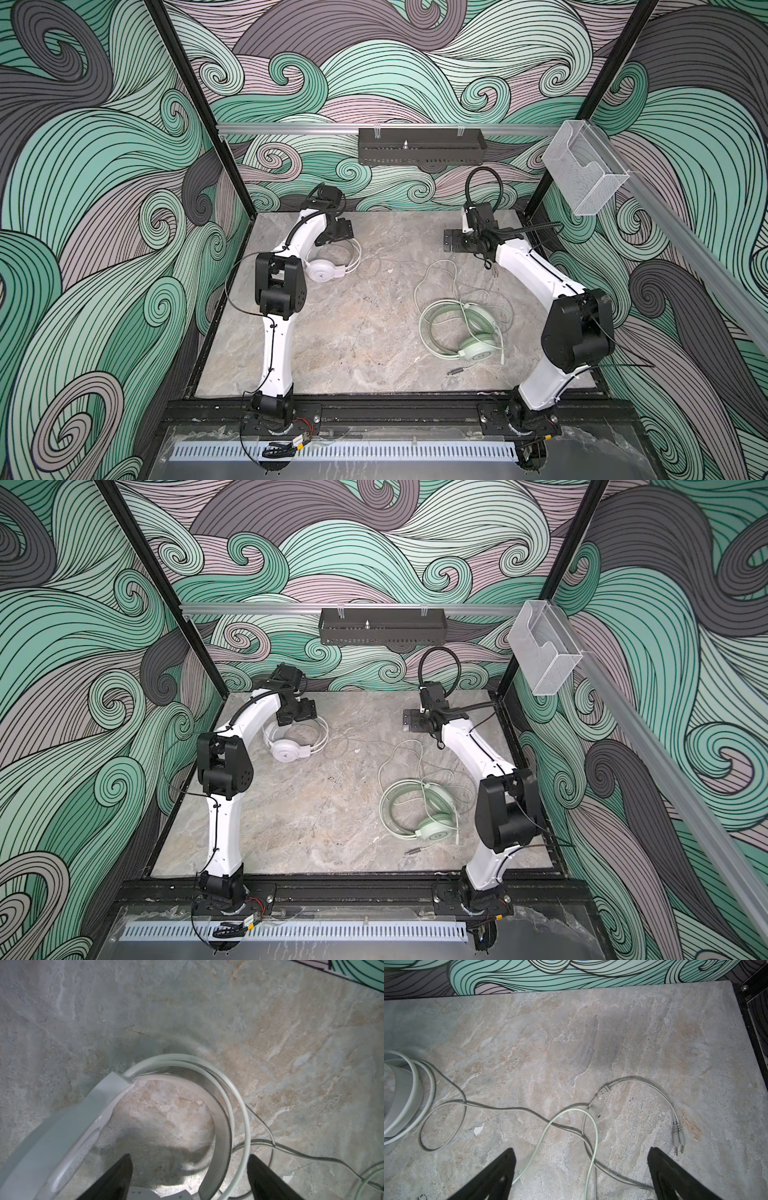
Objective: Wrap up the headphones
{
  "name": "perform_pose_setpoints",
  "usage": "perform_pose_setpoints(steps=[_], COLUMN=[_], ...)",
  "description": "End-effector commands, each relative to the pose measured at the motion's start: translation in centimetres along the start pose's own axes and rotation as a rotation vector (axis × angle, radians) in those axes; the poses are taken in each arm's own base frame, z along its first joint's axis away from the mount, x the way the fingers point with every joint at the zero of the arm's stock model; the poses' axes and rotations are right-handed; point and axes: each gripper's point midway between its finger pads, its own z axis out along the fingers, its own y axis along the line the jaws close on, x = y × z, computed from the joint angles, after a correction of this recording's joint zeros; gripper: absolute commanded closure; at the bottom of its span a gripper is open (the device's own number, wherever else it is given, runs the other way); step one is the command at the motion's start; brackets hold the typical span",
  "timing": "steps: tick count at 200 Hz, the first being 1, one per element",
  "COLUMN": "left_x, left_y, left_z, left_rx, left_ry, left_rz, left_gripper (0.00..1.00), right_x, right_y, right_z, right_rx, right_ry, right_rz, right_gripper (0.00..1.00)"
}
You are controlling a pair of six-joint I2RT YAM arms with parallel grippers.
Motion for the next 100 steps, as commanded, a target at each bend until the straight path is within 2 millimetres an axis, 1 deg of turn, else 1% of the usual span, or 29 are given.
perform_pose_setpoints(steps=[1, 13, 25, 43, 68, 82, 100], left_x=[0.0, 0.2, 0.7, 2.0, 3.5, 3.9, 4.3], left_y=[-1.6, -2.7, -3.5, -4.2, -5.4, -6.1, -6.4], left_z=[-1.2, -1.3, -1.0, -0.1, 1.6, 2.3, 3.3], left_rx=[0.048, 0.067, 0.081, 0.090, 0.101, 0.110, 0.099], left_ry=[0.002, -0.005, 0.006, 0.041, 0.080, 0.092, 0.102], left_rz=[0.009, 0.032, 0.037, 0.025, 0.013, 0.011, 0.014], left_gripper=[0.13, 0.14, 0.14, 0.14, 0.14, 0.14, 0.14], right_x=[-0.2, -0.1, 0.0, 0.1, 0.0, 0.0, 0.0], right_y=[0.6, 0.9, 1.1, 1.4, 1.2, 1.2, 1.3], right_z=[0.3, 0.4, 0.5, 0.5, 0.6, 0.7, 0.7], right_rx=[0.005, 0.002, -0.002, -0.003, 0.007, 0.004, 0.002], right_ry=[0.011, 0.015, 0.022, 0.026, 0.025, 0.027, 0.028], right_rz=[-0.028, -0.029, -0.028, -0.039, -0.041, -0.039, -0.037], right_gripper=[0.01, 0.01, 0.01, 0.01, 0.01, 0.01, 0.01])
